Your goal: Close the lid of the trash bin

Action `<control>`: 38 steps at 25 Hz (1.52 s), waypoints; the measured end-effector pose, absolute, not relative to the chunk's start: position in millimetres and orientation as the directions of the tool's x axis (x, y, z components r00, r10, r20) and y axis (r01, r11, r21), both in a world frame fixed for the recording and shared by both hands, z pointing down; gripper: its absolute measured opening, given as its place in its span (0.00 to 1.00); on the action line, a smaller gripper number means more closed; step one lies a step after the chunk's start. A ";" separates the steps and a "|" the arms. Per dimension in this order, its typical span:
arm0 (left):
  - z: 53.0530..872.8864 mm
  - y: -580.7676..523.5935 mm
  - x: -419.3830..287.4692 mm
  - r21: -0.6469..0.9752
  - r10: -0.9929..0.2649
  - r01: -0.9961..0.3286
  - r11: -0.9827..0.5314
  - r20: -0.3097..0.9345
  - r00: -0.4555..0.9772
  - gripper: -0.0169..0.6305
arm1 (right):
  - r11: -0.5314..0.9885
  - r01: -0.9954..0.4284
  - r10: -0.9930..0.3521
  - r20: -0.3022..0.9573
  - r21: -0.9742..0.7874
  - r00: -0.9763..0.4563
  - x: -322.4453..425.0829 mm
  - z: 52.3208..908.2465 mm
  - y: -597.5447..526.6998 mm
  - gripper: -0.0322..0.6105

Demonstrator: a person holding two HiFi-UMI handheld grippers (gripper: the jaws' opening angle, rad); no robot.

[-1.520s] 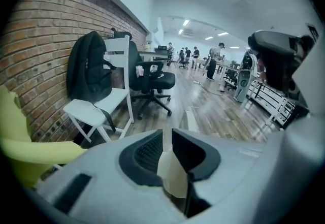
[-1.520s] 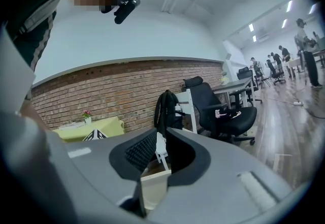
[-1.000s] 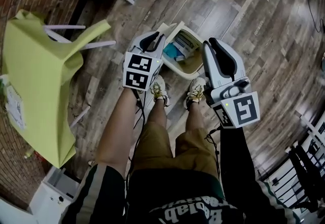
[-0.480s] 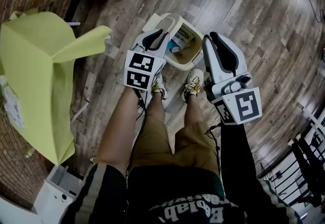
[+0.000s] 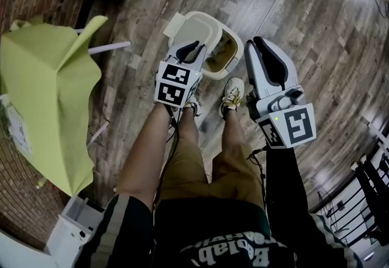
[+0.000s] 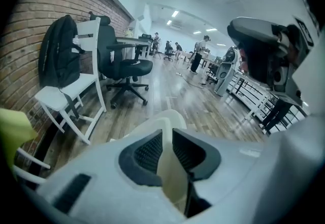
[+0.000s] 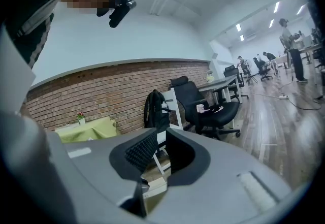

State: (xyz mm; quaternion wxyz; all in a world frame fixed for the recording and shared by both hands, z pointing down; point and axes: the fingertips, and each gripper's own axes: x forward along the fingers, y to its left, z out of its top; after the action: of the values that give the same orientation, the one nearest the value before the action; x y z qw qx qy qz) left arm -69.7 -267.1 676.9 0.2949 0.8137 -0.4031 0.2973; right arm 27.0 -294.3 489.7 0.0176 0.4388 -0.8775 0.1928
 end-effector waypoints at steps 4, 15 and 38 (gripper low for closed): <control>687.6 -260.9 -59.6 0.243 -0.462 -0.833 -0.497 0.738 0.491 0.14 | 0.541 -0.774 -0.760 0.204 -0.328 -0.618 38.0 494.6 -291.9 0.16; 725.1 -235.5 -31.6 0.259 -0.379 -0.817 -0.516 0.786 0.489 0.14 | 0.524 -0.784 -0.763 0.226 -0.331 -0.605 68.9 509.8 -286.6 0.16; 780.6 -219.7 -5.0 0.294 -0.302 -0.811 -0.506 0.820 0.486 0.18 | 0.540 -0.770 -0.738 0.249 -0.339 -0.627 79.7 535.7 -297.3 0.15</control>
State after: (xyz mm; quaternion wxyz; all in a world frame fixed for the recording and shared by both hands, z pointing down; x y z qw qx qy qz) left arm -5.0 -219.7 780.6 0.3499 0.7877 -0.3531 0.3638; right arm 79.7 -297.3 535.7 0.0381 0.4301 -0.8767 0.2119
